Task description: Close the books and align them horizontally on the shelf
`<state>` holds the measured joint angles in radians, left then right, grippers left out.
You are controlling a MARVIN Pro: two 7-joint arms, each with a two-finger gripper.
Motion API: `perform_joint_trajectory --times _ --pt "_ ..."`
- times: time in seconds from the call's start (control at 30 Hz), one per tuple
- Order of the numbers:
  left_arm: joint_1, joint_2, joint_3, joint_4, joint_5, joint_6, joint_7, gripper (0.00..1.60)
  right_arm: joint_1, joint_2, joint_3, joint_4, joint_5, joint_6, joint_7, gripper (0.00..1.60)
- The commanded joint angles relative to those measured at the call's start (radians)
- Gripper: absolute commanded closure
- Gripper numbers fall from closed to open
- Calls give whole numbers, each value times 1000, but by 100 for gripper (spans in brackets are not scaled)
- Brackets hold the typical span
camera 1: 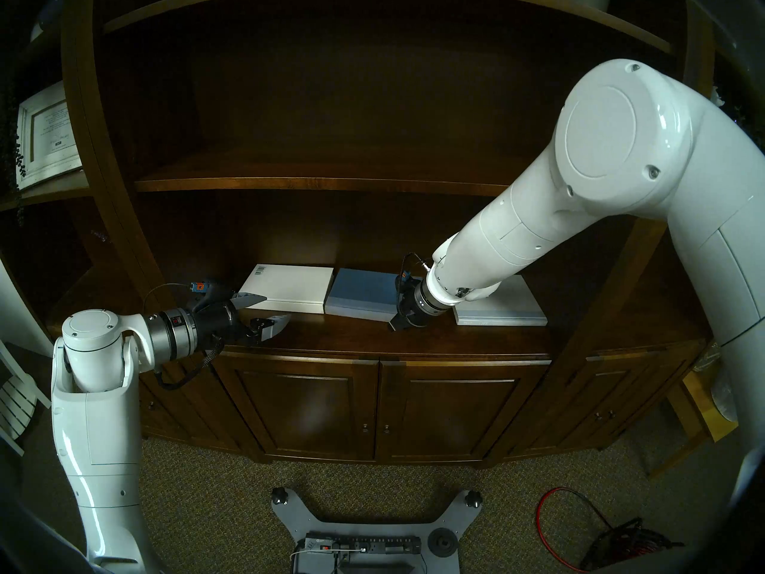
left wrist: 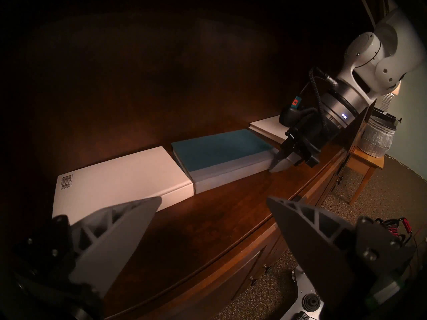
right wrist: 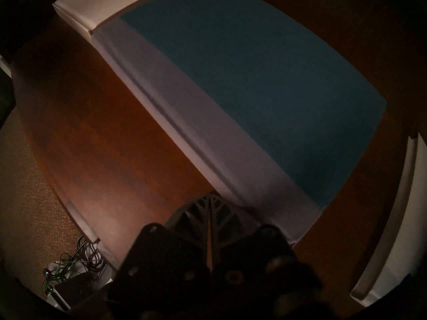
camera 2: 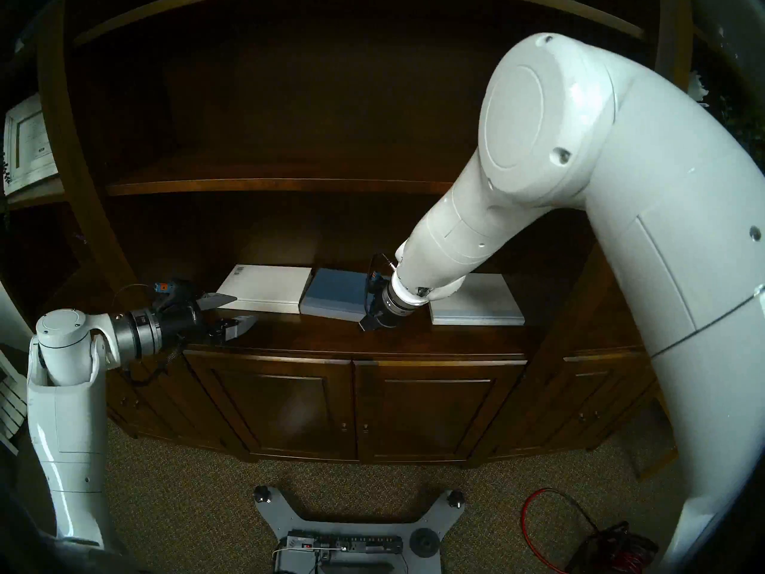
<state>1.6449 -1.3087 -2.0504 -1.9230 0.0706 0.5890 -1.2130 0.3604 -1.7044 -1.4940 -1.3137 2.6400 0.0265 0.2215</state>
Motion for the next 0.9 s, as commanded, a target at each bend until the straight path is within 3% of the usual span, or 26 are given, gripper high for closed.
perform_joint_trajectory --times 0.0,0.2,0.4,0.6,0.87 --pt "-26 -3 -2 -21 -10 1 2 0 -9 -23 -28 5 12 -76 -121 160" --pt "-26 -3 -2 -21 -10 1 2 0 13 -41 -38 -29 36 -75 -181 160" --pt "-26 -3 -2 -21 -10 1 2 0 30 -31 -30 -61 57 -104 -191 160" --pt "-26 -3 -2 -21 -10 1 2 0 64 2 -15 -100 52 -96 -101 160" --pt "-26 -2 -2 -20 -9 1 2 0 150 24 11 -209 34 -144 -8 160"
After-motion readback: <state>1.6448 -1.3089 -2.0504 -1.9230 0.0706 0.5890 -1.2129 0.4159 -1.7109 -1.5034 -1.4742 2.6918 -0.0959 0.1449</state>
